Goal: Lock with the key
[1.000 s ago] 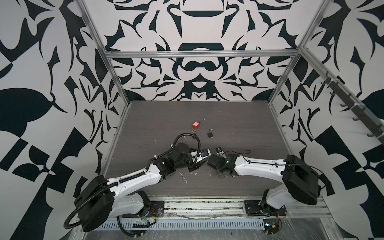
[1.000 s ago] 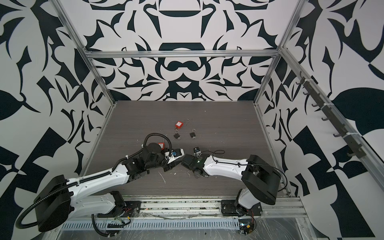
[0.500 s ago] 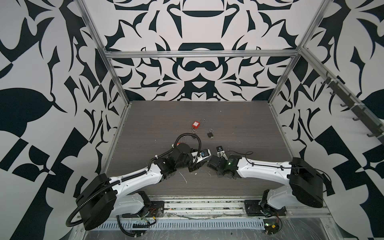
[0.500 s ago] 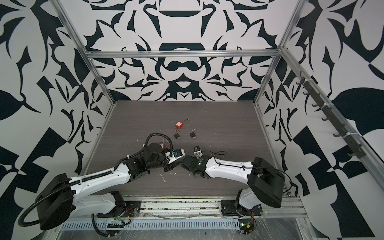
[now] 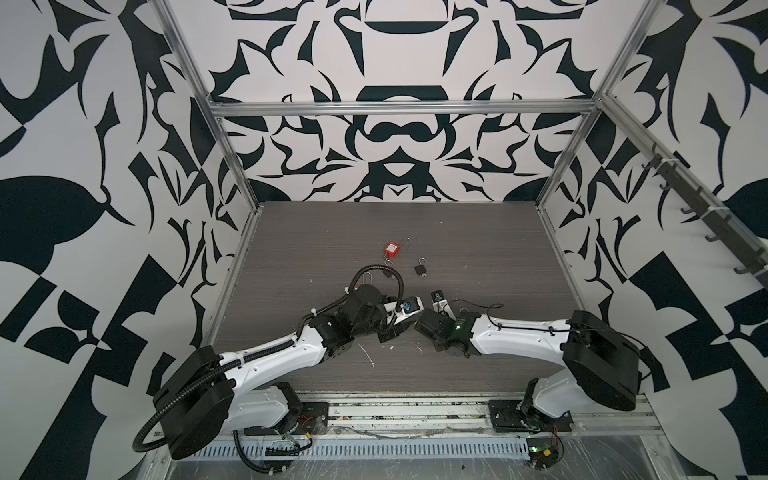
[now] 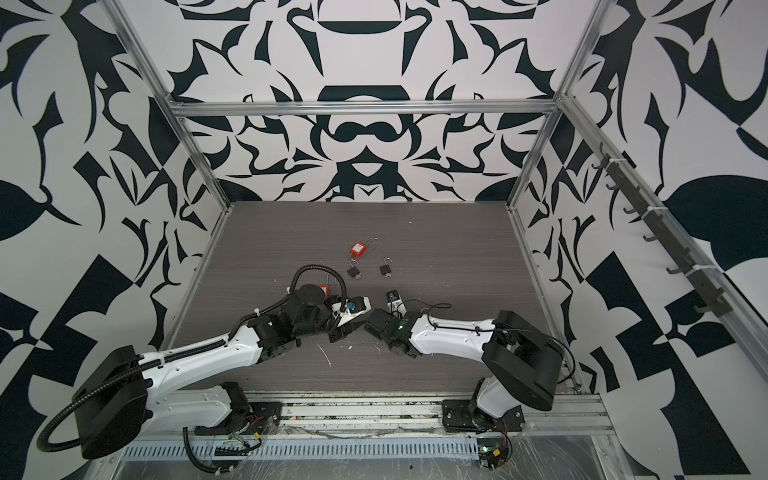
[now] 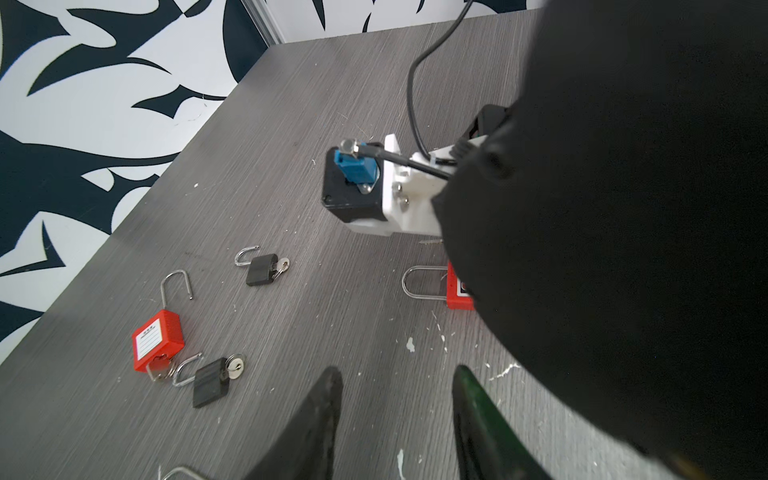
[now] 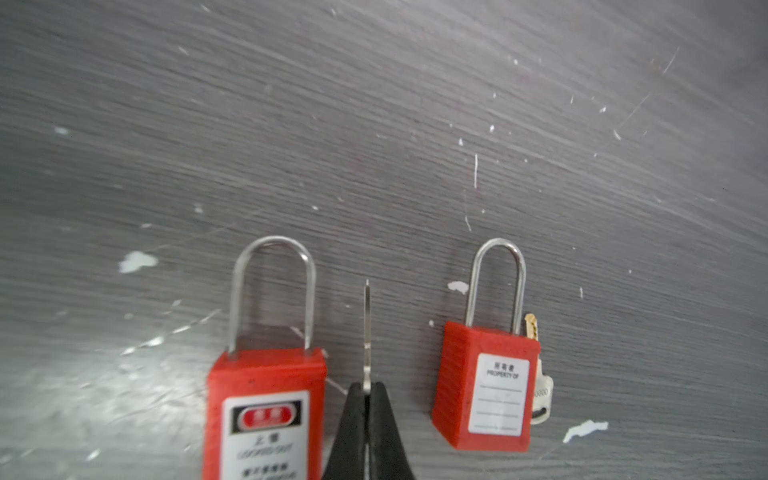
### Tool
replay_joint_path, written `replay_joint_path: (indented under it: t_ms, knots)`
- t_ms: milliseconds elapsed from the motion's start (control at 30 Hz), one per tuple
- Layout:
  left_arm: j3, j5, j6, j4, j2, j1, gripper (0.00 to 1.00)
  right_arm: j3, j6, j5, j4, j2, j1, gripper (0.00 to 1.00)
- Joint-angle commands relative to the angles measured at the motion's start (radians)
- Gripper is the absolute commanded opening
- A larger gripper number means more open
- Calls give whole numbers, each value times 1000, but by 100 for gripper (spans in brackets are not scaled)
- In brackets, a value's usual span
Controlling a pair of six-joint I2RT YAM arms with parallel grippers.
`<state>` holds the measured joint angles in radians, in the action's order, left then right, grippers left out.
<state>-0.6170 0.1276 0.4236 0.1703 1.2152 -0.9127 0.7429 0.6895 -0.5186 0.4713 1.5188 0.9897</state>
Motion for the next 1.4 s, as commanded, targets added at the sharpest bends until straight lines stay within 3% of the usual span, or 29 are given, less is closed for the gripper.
replay_joint_path:
  t_ms: [0, 100, 200, 400, 700, 833, 1100, 1233, 1367]
  knots:
    - [-32, 2, 14, -15, 7, 3, 46, -4, -31, 0, -35, 1, -8, 0]
    - [-40, 3, 15, -15, 16, 3, 46, -1, -51, 30, -30, -3, -7, 5]
    - [-44, -3, 16, -13, 24, 2, 46, 11, -59, 46, 10, -11, -7, 18]
    - [-53, -35, 15, 11, 31, 2, 47, 51, -108, 39, 73, -53, -8, 29]
    - [-40, -186, -59, 67, 0, 5, 53, 116, -170, -67, 85, -142, -9, 52]
    - [-55, -270, -137, 40, 6, 27, 53, 129, -201, -79, 12, -171, -27, 68]
    - [-105, -338, -334, -67, -18, 130, 65, 210, -248, 74, -162, -107, -225, 67]
    - [-96, -268, -387, -34, -28, 238, 66, 345, -292, 109, -103, 34, -270, 69]
    - [-62, -296, -415, 65, -22, 335, 81, 510, -319, 174, -13, 175, -269, 70]
